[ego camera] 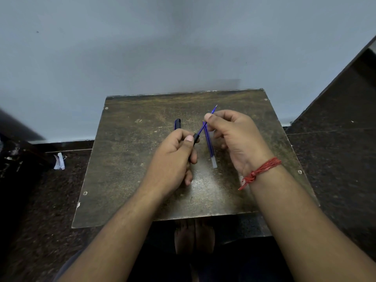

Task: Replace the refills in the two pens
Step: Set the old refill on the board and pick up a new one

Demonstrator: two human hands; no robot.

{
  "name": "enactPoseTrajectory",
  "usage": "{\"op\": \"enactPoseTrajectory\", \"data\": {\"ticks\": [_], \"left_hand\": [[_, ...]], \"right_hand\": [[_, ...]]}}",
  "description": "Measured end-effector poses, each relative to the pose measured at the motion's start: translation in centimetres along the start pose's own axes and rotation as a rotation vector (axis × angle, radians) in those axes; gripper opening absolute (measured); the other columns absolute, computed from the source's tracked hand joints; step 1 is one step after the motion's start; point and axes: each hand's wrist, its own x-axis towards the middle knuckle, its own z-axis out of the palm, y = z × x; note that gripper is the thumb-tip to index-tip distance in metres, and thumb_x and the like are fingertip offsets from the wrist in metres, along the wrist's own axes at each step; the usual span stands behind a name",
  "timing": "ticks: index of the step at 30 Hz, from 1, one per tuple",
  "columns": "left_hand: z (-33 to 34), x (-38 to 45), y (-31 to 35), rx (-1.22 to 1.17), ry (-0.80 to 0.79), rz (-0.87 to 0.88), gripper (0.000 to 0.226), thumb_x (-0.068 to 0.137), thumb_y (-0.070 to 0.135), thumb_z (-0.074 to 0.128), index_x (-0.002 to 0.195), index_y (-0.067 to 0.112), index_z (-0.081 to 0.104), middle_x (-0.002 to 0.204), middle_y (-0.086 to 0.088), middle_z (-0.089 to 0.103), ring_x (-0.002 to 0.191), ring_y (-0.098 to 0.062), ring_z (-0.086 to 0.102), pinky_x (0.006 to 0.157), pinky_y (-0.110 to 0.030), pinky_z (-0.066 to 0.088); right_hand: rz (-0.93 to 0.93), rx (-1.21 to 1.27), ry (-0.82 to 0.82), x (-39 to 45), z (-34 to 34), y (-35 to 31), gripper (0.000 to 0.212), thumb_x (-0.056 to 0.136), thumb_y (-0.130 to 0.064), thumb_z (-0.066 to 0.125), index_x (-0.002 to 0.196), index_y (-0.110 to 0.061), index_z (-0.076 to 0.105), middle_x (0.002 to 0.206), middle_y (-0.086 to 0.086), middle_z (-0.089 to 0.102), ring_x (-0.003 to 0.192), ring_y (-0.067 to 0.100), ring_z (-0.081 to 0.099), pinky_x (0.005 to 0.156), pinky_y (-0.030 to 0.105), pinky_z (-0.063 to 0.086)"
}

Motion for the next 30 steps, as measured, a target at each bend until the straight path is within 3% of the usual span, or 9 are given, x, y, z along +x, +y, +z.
{"op": "enactPoseTrajectory", "data": {"ticks": [5, 9, 12, 15, 19, 21, 23, 30], "left_hand": [[0.0, -0.1, -0.3, 0.100, -0.011, 0.028, 0.019, 0.106, 0.026, 0.044, 0.094, 0.020, 0.057, 0.063, 0.006, 0.056, 0.035, -0.010, 0.039, 0.052, -0.047, 0.042], [-0.1, -0.1, -0.3, 0.115, -0.004, 0.033, 0.019, 0.106, 0.025, 0.043, 0.095, 0.020, 0.058, 0.063, 0.007, 0.056, 0.035, -0.009, 0.040, 0.053, -0.050, 0.045], [-0.1, -0.1, -0.3, 0.125, -0.004, 0.037, 0.018, 0.106, 0.026, 0.043, 0.096, 0.021, 0.058, 0.063, 0.008, 0.056, 0.035, -0.009, 0.040, 0.053, -0.051, 0.045], [-0.2, -0.1, -0.3, 0.140, -0.004, 0.032, 0.018, 0.106, 0.027, 0.044, 0.097, 0.022, 0.059, 0.063, 0.009, 0.057, 0.037, -0.010, 0.042, 0.054, -0.051, 0.047], [-0.3, -0.1, -0.4, 0.153, -0.006, 0.037, 0.019, 0.106, 0.028, 0.044, 0.095, 0.026, 0.060, 0.063, 0.010, 0.058, 0.039, -0.010, 0.044, 0.055, -0.053, 0.049], [-0.3, -0.1, -0.4, 0.152, -0.007, 0.038, 0.019, 0.106, 0.029, 0.044, 0.095, 0.027, 0.060, 0.063, 0.010, 0.058, 0.039, -0.011, 0.044, 0.054, -0.053, 0.049], [-0.3, -0.1, -0.4, 0.153, -0.005, 0.037, 0.018, 0.106, 0.028, 0.044, 0.097, 0.026, 0.060, 0.063, 0.010, 0.058, 0.039, -0.011, 0.044, 0.054, -0.055, 0.049], [-0.2, -0.1, -0.3, 0.130, 0.003, 0.028, 0.019, 0.106, 0.027, 0.044, 0.095, 0.025, 0.059, 0.063, 0.009, 0.058, 0.037, -0.010, 0.043, 0.055, -0.051, 0.048]], "right_hand": [[-0.017, 0.185, 0.195, 0.8, -1.3, -0.3, 0.015, 0.091, -0.020, 0.071, 0.077, -0.019, 0.066, 0.066, -0.006, 0.062, 0.058, 0.007, 0.052, 0.048, 0.019, 0.036], [-0.028, 0.352, 0.285, 1.7, -3.1, -0.3, 0.007, 0.093, -0.019, 0.067, 0.086, -0.018, 0.064, 0.071, -0.003, 0.065, 0.066, 0.010, 0.061, 0.050, 0.021, 0.040], [-0.032, 0.320, 0.349, 2.2, -4.2, 0.1, 0.004, 0.092, -0.017, 0.065, 0.089, -0.015, 0.067, 0.073, -0.002, 0.064, 0.065, 0.011, 0.061, 0.051, 0.022, 0.042], [-0.084, 0.020, 0.411, 2.7, -5.1, 0.3, 0.010, 0.091, -0.022, 0.065, 0.083, -0.020, 0.070, 0.076, -0.003, 0.065, 0.069, 0.011, 0.061, 0.062, 0.026, 0.045], [-0.172, -0.651, 0.327, 2.7, -5.9, 0.9, 0.015, 0.098, -0.028, 0.055, 0.098, -0.023, 0.069, 0.090, -0.005, 0.065, 0.086, 0.014, 0.061, 0.074, 0.025, 0.046], [-0.156, -0.846, 0.296, 2.7, -5.9, 1.4, 0.016, 0.098, -0.030, 0.053, 0.100, -0.026, 0.068, 0.093, -0.004, 0.065, 0.094, 0.022, 0.062, 0.089, 0.037, 0.050], [-0.132, -0.961, 0.283, 2.7, -5.6, 1.7, 0.016, 0.098, -0.032, 0.052, 0.099, -0.026, 0.067, 0.099, -0.001, 0.068, 0.103, 0.028, 0.060, 0.097, 0.048, 0.048], [-0.103, -1.077, 0.275, 2.9, -5.1, 2.1, 0.010, 0.096, -0.034, 0.055, 0.102, -0.029, 0.062, 0.102, -0.005, 0.067, 0.106, 0.024, 0.059, 0.097, 0.046, 0.043]]}}
